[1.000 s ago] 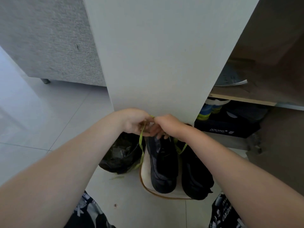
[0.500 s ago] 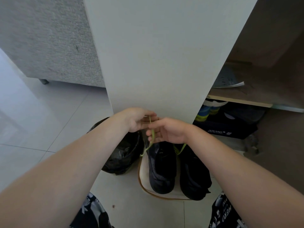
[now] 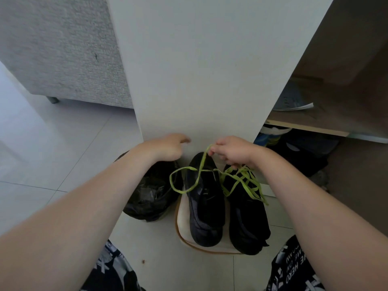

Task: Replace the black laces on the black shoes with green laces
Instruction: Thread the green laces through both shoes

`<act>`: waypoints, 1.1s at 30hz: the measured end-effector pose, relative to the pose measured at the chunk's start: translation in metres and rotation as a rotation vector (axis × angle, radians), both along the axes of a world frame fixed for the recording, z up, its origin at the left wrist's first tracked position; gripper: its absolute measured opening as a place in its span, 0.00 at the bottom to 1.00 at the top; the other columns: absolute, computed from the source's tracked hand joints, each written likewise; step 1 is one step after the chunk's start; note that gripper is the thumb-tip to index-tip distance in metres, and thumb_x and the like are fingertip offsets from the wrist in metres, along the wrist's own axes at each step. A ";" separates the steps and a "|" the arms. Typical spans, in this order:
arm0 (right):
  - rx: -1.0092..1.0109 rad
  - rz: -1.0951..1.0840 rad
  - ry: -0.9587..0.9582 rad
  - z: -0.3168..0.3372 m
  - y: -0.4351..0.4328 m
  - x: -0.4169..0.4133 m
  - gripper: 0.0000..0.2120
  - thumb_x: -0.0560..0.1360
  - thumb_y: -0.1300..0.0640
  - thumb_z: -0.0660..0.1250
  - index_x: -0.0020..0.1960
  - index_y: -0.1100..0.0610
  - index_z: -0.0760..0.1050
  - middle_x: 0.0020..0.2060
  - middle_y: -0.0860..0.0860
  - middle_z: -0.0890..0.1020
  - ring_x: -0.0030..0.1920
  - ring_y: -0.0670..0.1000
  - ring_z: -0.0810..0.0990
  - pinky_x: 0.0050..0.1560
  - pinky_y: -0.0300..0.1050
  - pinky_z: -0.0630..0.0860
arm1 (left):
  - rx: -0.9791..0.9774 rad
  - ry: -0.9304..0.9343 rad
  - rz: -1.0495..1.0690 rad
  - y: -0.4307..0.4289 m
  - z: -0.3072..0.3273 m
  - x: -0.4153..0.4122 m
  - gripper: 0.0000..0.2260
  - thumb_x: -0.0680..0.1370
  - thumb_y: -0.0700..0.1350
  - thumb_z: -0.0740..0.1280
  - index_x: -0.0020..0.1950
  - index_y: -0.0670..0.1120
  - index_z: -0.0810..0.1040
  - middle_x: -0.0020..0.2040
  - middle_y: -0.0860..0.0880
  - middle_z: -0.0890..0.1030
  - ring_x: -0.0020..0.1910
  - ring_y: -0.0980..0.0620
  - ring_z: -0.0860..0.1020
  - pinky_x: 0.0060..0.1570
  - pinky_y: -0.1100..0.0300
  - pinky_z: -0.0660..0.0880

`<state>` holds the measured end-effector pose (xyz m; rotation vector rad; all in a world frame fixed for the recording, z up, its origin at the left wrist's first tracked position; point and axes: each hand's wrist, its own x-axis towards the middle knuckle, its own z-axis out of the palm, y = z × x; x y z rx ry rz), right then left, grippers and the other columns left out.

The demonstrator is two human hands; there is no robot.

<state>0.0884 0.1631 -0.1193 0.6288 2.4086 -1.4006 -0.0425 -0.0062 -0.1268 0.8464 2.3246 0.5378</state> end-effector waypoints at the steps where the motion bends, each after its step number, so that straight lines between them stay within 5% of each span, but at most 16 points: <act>1: -0.039 0.017 0.037 0.000 -0.008 -0.004 0.11 0.83 0.55 0.59 0.49 0.57 0.77 0.28 0.48 0.66 0.24 0.47 0.61 0.25 0.40 0.60 | 0.191 -0.153 0.016 0.008 0.007 0.008 0.21 0.79 0.35 0.60 0.72 0.45 0.72 0.66 0.45 0.78 0.64 0.48 0.76 0.65 0.58 0.70; 3: -0.081 0.051 0.072 -0.001 -0.018 -0.010 0.13 0.83 0.50 0.60 0.45 0.56 0.76 0.27 0.48 0.66 0.23 0.48 0.61 0.25 0.40 0.58 | 0.350 -0.321 0.043 0.018 0.011 0.019 0.12 0.82 0.43 0.60 0.63 0.46 0.77 0.47 0.48 0.83 0.42 0.51 0.81 0.46 0.59 0.75; 5: -0.116 0.056 0.072 -0.002 -0.020 -0.014 0.12 0.82 0.51 0.62 0.43 0.56 0.77 0.27 0.49 0.66 0.22 0.48 0.61 0.25 0.38 0.56 | 0.218 -0.293 0.010 0.020 0.013 0.022 0.14 0.82 0.55 0.59 0.50 0.47 0.78 0.33 0.51 0.76 0.27 0.51 0.73 0.31 0.61 0.69; 8: -0.091 0.060 0.037 -0.004 -0.013 -0.013 0.11 0.81 0.53 0.64 0.43 0.57 0.77 0.27 0.50 0.66 0.22 0.48 0.60 0.25 0.38 0.55 | 0.040 -0.085 -0.032 0.013 0.015 0.009 0.20 0.77 0.65 0.63 0.44 0.50 0.83 0.33 0.53 0.72 0.33 0.51 0.71 0.33 0.60 0.67; 11: -0.072 0.065 0.006 -0.007 -0.002 -0.007 0.10 0.84 0.58 0.59 0.51 0.58 0.79 0.28 0.48 0.67 0.25 0.48 0.61 0.28 0.42 0.57 | 0.081 0.144 -0.070 -0.001 0.016 -0.013 0.13 0.79 0.56 0.67 0.41 0.51 0.84 0.35 0.55 0.75 0.42 0.51 0.74 0.41 0.58 0.65; 16: 0.006 0.042 0.011 -0.010 0.006 -0.003 0.14 0.85 0.58 0.55 0.58 0.57 0.80 0.28 0.47 0.64 0.26 0.47 0.59 0.27 0.41 0.57 | -0.128 0.206 -0.072 -0.020 0.008 -0.030 0.12 0.80 0.49 0.66 0.43 0.45 0.84 0.32 0.49 0.74 0.34 0.50 0.74 0.36 0.59 0.68; 19: 0.092 0.048 0.016 -0.009 -0.002 -0.010 0.15 0.85 0.55 0.55 0.57 0.54 0.82 0.27 0.47 0.65 0.27 0.48 0.60 0.28 0.41 0.60 | -0.356 0.286 -0.133 -0.018 0.001 -0.033 0.08 0.76 0.47 0.69 0.50 0.44 0.85 0.50 0.43 0.81 0.53 0.42 0.79 0.48 0.57 0.71; 22: 0.123 0.070 0.030 -0.009 -0.016 -0.021 0.18 0.81 0.64 0.54 0.60 0.58 0.81 0.29 0.48 0.67 0.26 0.47 0.63 0.25 0.38 0.63 | -0.154 0.219 -0.104 -0.008 -0.008 -0.023 0.16 0.77 0.38 0.66 0.64 0.45 0.79 0.64 0.45 0.79 0.62 0.46 0.77 0.57 0.60 0.72; 25: 0.060 0.075 0.098 -0.014 -0.031 -0.025 0.20 0.77 0.70 0.52 0.52 0.54 0.79 0.29 0.49 0.71 0.24 0.47 0.65 0.25 0.40 0.65 | 0.256 -0.201 -0.002 0.008 -0.004 0.006 0.16 0.78 0.33 0.61 0.63 0.46 0.76 0.53 0.46 0.83 0.49 0.49 0.82 0.44 0.66 0.76; 27: 0.055 0.039 0.156 -0.020 -0.032 -0.026 0.13 0.80 0.68 0.54 0.50 0.53 0.73 0.33 0.52 0.78 0.21 0.49 0.68 0.23 0.39 0.65 | 0.286 -0.339 0.047 0.015 -0.005 0.013 0.12 0.77 0.35 0.59 0.56 0.44 0.77 0.40 0.46 0.82 0.34 0.49 0.78 0.32 0.62 0.73; 30: 0.061 -0.020 0.171 -0.024 -0.026 -0.024 0.02 0.82 0.60 0.61 0.51 0.57 0.71 0.37 0.53 0.86 0.19 0.52 0.72 0.21 0.38 0.67 | 0.080 -0.159 0.002 0.012 -0.005 0.009 0.09 0.78 0.43 0.62 0.50 0.45 0.82 0.37 0.49 0.78 0.30 0.51 0.69 0.28 0.64 0.64; 33: 0.107 -0.087 0.171 -0.027 -0.021 -0.020 0.06 0.79 0.56 0.69 0.48 0.58 0.78 0.37 0.50 0.87 0.22 0.51 0.77 0.24 0.39 0.72 | 0.114 -0.092 0.009 0.010 -0.009 0.001 0.11 0.78 0.52 0.68 0.42 0.48 0.84 0.32 0.51 0.74 0.27 0.54 0.67 0.22 0.67 0.62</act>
